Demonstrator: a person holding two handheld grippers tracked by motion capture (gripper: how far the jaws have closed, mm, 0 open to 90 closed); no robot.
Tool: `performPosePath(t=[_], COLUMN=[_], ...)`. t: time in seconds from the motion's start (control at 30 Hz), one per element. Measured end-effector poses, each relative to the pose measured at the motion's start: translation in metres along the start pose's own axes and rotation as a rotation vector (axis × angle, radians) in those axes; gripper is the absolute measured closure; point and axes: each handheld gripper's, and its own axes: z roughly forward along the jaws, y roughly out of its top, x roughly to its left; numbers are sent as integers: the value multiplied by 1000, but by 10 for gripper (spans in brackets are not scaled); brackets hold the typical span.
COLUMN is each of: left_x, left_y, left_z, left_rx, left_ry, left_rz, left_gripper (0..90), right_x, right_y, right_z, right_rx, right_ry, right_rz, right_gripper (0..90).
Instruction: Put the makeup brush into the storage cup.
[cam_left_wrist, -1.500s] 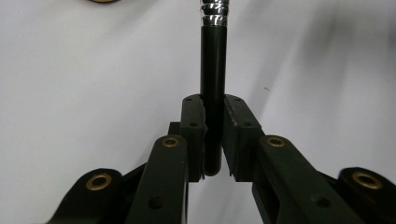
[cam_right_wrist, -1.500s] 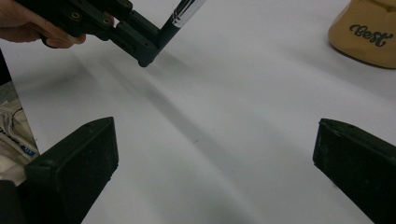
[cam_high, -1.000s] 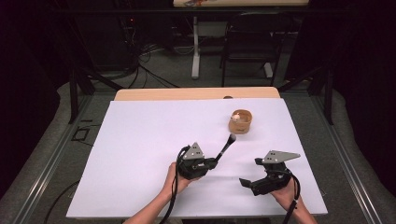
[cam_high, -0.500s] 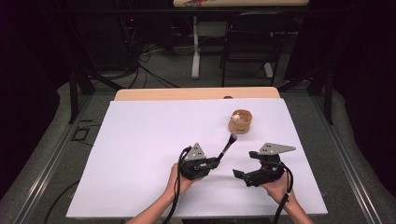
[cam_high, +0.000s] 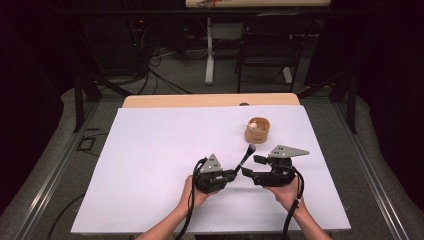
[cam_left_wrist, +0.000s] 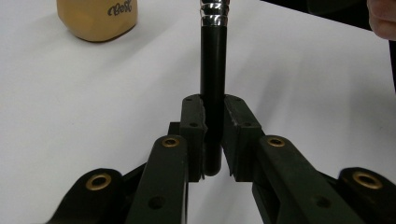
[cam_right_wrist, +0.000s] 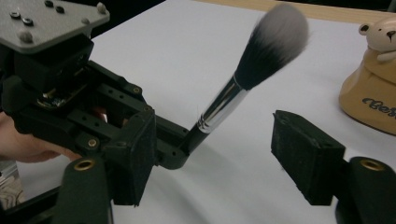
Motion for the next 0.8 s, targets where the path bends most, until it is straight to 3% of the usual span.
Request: performPosePath(t=[0.17,0.43,0.8], left_x=[-3,-6,-12], left_y=[0,0,2], left_z=[2,4,6], left_rx=[-1,-8,-25], left_ry=[-2,-8,6], left_rz=[4,7,11], left_gripper=[791,790,790], right_x=[1,2,1], right_y=[2,1,-1], right_z=[5,5,3], right_rx=[-7,-26,-68], right_ry=[-17,-42,-36], right_rz=[18,34,56], right_gripper=[459,571,688])
